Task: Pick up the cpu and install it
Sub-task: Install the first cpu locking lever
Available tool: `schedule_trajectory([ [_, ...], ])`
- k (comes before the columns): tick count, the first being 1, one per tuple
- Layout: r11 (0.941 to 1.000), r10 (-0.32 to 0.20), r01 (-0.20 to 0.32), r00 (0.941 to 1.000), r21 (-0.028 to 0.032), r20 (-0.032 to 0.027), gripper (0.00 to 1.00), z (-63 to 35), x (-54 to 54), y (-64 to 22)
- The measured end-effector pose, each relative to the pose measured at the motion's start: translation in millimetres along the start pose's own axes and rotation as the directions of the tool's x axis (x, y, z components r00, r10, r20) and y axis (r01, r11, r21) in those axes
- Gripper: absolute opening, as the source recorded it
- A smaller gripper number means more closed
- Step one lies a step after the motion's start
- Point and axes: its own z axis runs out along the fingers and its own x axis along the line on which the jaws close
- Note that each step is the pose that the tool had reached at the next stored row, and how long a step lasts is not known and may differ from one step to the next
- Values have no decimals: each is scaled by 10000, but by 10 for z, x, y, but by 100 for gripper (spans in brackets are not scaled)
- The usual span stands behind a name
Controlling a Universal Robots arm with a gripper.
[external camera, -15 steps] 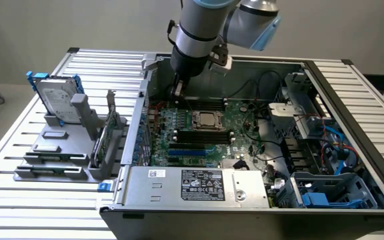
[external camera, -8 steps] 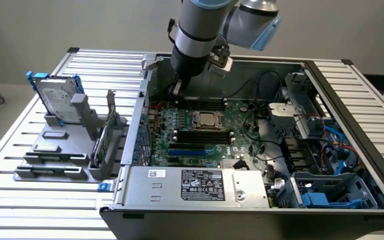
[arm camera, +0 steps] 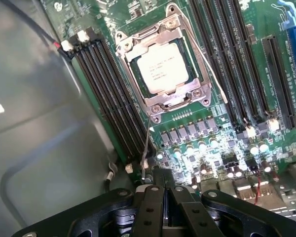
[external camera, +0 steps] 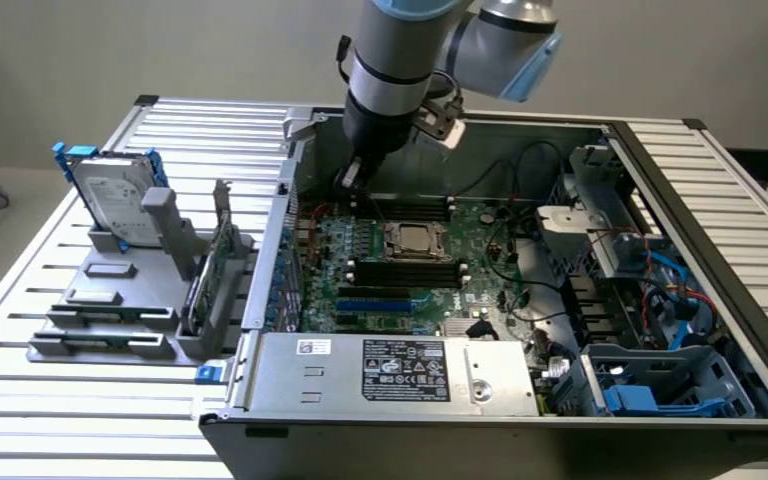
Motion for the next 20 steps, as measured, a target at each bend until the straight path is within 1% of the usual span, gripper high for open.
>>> schedule_trajectory([
  [7, 9989, 468, -469, 9988, -84, -114, 11, 49, -36, -62],
  [10, 9974, 708, -710, 9973, -124, -176, 11, 71, -44, -75],
  [11, 9967, 802, -805, 9966, -137, -206, 11, 77, -46, -77],
  [13, 9951, 971, -975, 9948, -148, -296, 11, 86, -50, -79],
  [17, 9920, 1246, -1255, 9908, -149, -530, 11, 95, -54, -82],
  [18, 9910, 1318, -1329, 9896, -164, -575, 11, 94, -54, -83],
  [20, 9890, 1446, -1463, 9873, -227, -657, 11, 95, -52, -83],
])
